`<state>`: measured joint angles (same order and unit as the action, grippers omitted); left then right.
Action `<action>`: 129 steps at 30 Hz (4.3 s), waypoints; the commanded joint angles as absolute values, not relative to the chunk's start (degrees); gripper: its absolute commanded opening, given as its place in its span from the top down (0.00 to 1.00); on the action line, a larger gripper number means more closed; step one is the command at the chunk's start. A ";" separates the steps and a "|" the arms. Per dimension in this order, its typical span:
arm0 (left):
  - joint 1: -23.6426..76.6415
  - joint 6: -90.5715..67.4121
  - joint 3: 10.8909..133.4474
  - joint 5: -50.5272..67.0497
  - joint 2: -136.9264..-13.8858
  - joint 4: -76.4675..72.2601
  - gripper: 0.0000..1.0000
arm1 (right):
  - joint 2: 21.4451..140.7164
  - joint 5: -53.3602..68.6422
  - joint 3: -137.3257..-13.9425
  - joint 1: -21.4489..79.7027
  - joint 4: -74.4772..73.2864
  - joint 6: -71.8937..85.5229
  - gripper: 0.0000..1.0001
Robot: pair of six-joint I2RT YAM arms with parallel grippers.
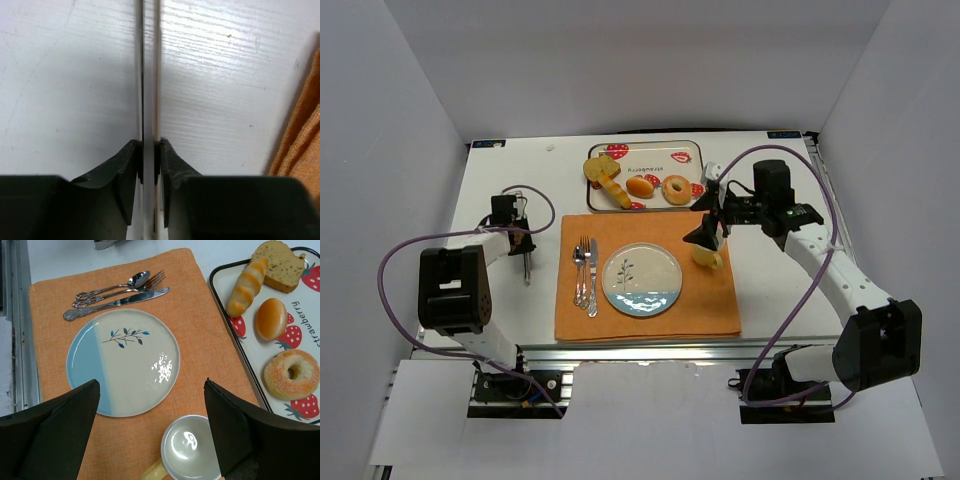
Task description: Place the bread
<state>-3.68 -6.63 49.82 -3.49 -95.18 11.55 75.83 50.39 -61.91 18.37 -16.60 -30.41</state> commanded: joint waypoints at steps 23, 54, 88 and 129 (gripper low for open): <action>19.94 -47.02 60.72 18.90 -83.39 -1.57 0.64 | 75.32 51.94 -62.93 8.18 -11.16 -29.44 0.11; 29.09 -54.41 74.53 12.13 -102.47 7.99 0.52 | 73.74 54.67 -58.80 4.75 -9.32 -28.65 0.11; 30.67 -53.26 81.30 12.31 -106.97 15.29 0.47 | 73.30 56.07 -57.92 3.96 -9.49 -29.00 0.11; 30.67 -57.83 82.79 16.52 -111.71 10.64 0.50 | 72.68 56.95 -56.51 3.52 -8.88 -28.48 0.11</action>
